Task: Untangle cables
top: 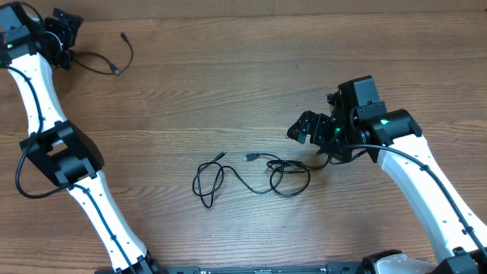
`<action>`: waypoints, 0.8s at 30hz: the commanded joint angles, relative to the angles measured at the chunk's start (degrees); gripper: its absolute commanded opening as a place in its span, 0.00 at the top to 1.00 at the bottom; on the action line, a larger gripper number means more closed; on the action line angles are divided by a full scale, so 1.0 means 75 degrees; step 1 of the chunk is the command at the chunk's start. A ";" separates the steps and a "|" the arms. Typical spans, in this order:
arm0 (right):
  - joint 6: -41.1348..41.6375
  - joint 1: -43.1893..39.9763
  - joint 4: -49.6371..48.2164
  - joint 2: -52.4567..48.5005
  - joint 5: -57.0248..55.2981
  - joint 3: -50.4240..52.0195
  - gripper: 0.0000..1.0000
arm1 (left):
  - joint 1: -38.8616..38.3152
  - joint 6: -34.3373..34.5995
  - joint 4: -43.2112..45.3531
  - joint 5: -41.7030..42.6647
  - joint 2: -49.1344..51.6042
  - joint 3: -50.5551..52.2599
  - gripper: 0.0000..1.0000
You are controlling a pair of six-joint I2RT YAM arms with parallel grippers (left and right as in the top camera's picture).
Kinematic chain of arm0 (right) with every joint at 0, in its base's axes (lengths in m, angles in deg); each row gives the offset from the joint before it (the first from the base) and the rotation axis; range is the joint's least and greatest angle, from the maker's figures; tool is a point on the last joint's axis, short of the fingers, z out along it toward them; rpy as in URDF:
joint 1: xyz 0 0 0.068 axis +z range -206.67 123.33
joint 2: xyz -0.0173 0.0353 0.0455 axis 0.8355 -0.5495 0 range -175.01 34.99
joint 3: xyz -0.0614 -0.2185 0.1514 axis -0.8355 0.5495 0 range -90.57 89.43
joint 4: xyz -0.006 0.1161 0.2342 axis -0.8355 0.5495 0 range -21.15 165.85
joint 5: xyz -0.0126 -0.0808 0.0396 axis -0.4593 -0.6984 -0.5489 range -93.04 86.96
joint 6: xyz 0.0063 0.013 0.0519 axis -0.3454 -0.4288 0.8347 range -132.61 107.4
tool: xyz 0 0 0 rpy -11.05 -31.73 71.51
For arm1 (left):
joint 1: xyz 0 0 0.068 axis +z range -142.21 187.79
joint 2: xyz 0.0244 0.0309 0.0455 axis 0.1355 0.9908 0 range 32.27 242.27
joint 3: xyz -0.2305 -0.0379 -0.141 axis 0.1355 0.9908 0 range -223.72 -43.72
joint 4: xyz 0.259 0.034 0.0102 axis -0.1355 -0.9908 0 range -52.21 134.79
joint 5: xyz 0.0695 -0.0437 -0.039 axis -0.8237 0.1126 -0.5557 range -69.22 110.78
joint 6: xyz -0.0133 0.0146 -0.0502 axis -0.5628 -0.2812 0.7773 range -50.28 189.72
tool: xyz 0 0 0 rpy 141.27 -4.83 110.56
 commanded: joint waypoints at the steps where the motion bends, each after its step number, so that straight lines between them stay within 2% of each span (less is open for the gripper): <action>1: 0.0003 0.0029 -0.0006 -0.0038 0.0038 0.0041 0.04 | -0.0032 -0.0819 -0.0134 0.0606 -0.0017 -0.0076 0.00; 4: 0.0000 0.0029 -0.0009 -0.0038 0.0038 0.0041 0.04 | -0.0015 -0.1174 -0.0548 0.1008 -0.0017 -0.0076 0.00; 7: 0.0000 0.0029 -0.0055 -0.0038 0.0038 0.0041 0.04 | -0.0146 -0.1941 -0.1346 0.0766 -0.0015 -0.0076 0.00; 11: 0.0000 0.0029 -0.0192 -0.0038 0.0038 0.0041 0.04 | -0.0641 -0.3142 -0.2428 -0.0924 -0.0015 -0.0076 0.09; 13: 0.0003 0.0029 -0.0219 -0.0038 0.0038 0.0041 0.04 | -0.0956 -0.3762 -0.2664 -0.1868 -0.0015 -0.0076 0.21; 14: 0.0003 0.0029 -0.0216 -0.0038 0.0038 0.0041 0.04 | -0.1113 -0.4074 -0.2704 -0.2323 -0.0015 -0.0076 0.23; 17: 0.0000 0.0029 -0.0137 -0.0038 0.0041 0.0041 0.04 | -0.1606 -0.4476 -0.2669 -0.3392 -0.0015 -0.0076 0.20; 20: 0.0000 0.0032 -0.0055 -0.0038 0.0041 0.0041 0.04 | -0.1836 -0.4482 -0.2597 -0.3296 -0.0012 -0.0076 0.19; 22: 0.0000 0.0032 -0.0003 -0.0038 0.0038 0.0041 0.04 | -0.1958 -0.4482 -0.2736 -0.3305 -0.0058 -0.0082 0.08; 24: -0.0006 0.0029 0.0026 -0.0038 0.0035 0.0041 0.01 | -0.2020 -0.4476 -0.3083 -0.3331 -0.0154 -0.0114 0.02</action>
